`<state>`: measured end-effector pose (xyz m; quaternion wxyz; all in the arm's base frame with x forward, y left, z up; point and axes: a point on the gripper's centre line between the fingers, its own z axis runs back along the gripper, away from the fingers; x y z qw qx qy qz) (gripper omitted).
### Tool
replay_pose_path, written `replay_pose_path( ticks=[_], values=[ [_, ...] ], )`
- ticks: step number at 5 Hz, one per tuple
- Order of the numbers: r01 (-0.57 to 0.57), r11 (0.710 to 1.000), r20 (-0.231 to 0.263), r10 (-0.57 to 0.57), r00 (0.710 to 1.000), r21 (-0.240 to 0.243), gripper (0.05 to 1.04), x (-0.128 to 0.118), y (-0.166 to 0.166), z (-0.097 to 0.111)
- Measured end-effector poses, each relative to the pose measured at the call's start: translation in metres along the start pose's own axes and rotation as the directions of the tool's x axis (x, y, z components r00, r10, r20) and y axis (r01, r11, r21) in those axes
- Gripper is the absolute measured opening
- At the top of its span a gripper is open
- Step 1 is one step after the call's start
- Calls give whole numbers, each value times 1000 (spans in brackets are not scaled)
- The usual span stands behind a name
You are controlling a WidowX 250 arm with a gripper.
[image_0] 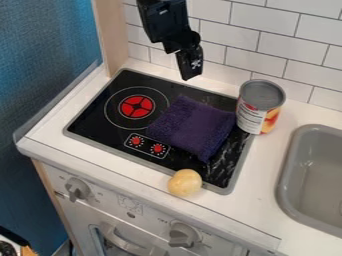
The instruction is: Pick the yellow object and put it on the left stove
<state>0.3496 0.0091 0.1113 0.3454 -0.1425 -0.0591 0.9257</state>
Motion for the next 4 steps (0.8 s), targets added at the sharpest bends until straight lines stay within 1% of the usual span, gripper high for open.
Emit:
replay_pose_path(
  ticks=[1,2,3,4],
  values=[
    [-9,1000,24,9,1000,21,999,4,3,-10],
    [-30,999,53,28,998,29,999,12,20,-10],
    [-30,999,41,29,999,25,999,12,36,-1],
    [-12,997,34,10,999,70,999,19,62,-8]
  ],
)
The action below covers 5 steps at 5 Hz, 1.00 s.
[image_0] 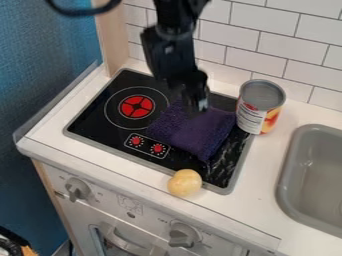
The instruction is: Pick the yellow object and put it on the left stove
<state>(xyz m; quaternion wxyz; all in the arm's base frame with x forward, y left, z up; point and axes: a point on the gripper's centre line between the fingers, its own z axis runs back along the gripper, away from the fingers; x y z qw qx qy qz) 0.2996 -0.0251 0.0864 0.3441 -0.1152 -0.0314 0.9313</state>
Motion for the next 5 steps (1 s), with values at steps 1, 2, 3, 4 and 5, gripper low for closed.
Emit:
replay_pose_path(
  ticks=[1,2,3,4,5],
  values=[
    [60,998,26,-60,998,11,999,1,30,-15],
    [78,996,70,-81,994,44,999,15,51,-41],
    [91,992,107,-100,989,86,999,29,64,-69],
    [72,996,118,-79,990,61,999,31,62,-75],
    [61,997,129,-67,989,51,955,29,59,-81]
  ],
)
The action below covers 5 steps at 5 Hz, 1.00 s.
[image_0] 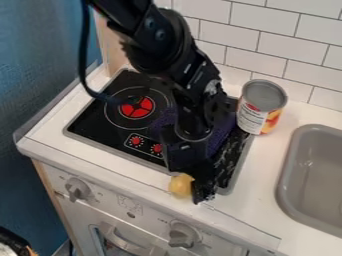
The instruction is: Pick the yellow object and put it on the left stove
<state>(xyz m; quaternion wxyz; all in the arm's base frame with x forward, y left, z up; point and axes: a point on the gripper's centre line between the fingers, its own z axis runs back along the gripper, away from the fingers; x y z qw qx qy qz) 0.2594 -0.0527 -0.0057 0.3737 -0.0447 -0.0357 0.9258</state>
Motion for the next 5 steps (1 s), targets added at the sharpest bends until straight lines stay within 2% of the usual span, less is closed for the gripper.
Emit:
replay_pose_path(
  ticks=[1,2,4,5],
  values=[
    [-13,1000,-14,13,1000,-11,716,0,0,0],
    [-22,1000,-11,22,1000,-9,636,0,-1,0],
    [-17,1000,4,17,1000,12,636,2,-1,1],
    [-24,1000,-33,23,999,-13,636,0,-11,24]
  ],
)
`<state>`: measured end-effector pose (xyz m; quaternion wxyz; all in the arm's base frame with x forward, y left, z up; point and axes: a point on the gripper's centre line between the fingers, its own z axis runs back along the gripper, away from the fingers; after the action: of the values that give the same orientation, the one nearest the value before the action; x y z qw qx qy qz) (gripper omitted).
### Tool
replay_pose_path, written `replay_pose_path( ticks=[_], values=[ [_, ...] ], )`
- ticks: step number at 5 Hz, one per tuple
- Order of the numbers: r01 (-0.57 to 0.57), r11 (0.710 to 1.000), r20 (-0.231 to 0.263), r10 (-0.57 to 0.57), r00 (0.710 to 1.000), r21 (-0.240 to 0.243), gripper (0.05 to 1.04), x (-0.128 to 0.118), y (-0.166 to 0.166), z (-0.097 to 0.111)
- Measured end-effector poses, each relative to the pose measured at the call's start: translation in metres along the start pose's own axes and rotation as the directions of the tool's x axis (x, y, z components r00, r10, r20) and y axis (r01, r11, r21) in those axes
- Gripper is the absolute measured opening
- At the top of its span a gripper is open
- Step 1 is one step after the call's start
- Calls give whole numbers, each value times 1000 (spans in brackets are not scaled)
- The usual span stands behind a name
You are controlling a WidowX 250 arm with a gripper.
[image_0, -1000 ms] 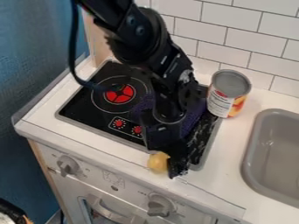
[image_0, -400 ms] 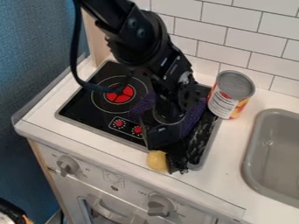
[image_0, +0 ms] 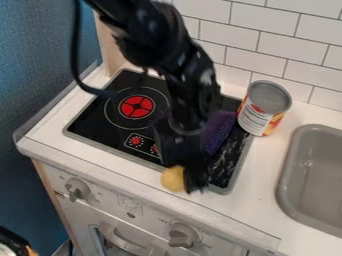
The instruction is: Pick the yellow object and put it on the left stove
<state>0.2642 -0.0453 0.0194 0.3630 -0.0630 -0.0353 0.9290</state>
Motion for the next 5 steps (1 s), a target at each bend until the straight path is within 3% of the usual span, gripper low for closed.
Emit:
replay_pose_path(
  ticks=[2,3,5],
  values=[
    [-118,989,-93,110,990,-87,636,7,-49,63],
    [-222,970,-87,213,973,-104,636,24,-86,63],
    [-345,933,-12,346,938,-104,636,45,-148,30]
  ],
)
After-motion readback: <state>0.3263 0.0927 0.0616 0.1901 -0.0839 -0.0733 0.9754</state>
